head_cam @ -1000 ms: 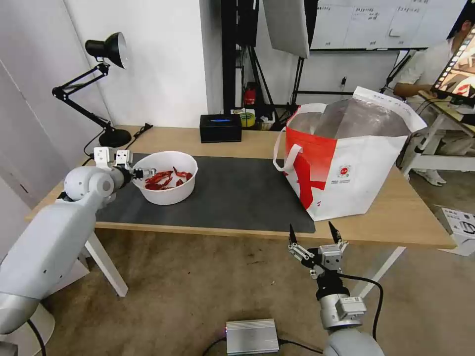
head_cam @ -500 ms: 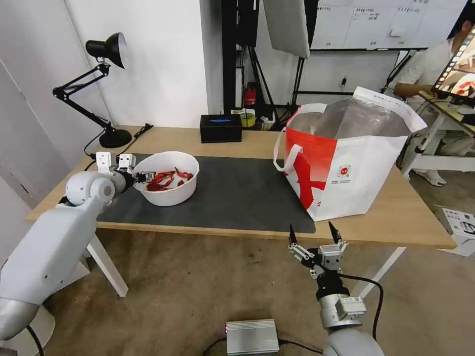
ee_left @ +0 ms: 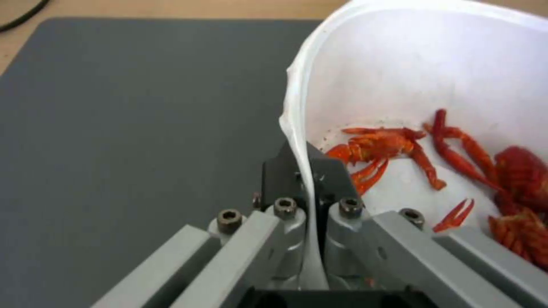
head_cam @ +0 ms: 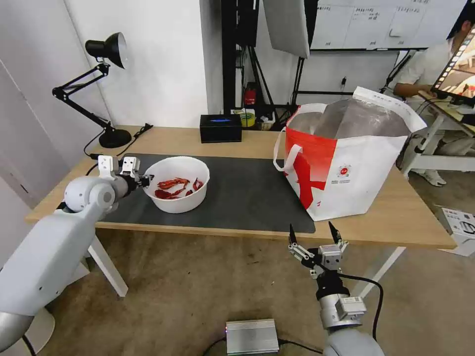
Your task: Pick up the trash from the table and place it into the takeout bag.
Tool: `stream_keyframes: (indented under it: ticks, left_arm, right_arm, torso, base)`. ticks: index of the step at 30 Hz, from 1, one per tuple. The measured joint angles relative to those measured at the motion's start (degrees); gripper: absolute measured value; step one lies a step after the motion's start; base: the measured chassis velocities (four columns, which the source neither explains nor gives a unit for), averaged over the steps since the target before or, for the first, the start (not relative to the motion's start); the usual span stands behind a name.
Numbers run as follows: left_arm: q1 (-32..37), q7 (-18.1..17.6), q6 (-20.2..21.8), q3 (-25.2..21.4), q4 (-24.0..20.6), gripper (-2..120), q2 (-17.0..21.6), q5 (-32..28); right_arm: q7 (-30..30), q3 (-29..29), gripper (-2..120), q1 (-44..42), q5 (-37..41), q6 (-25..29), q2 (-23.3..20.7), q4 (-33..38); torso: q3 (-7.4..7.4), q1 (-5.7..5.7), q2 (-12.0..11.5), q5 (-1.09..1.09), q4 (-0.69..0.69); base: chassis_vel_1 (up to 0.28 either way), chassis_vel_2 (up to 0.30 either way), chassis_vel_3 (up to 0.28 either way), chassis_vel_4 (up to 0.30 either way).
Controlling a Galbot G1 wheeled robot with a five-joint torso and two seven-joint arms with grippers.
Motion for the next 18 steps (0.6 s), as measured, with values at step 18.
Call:
stream_keyframes:
  ticks: [18]
  left_arm:
    - [11.7,0.5,0.1,-9.2,-17.1,0,1.6,-7.6]
  right_arm:
    - [0.0,0.0,100,0.0,0.0,0.0,0.0,0.0]
  torso:
    - [0.0,0.0,0.0,0.01,0.0]
  base:
    - [0.0,0.0,0.0,0.0]
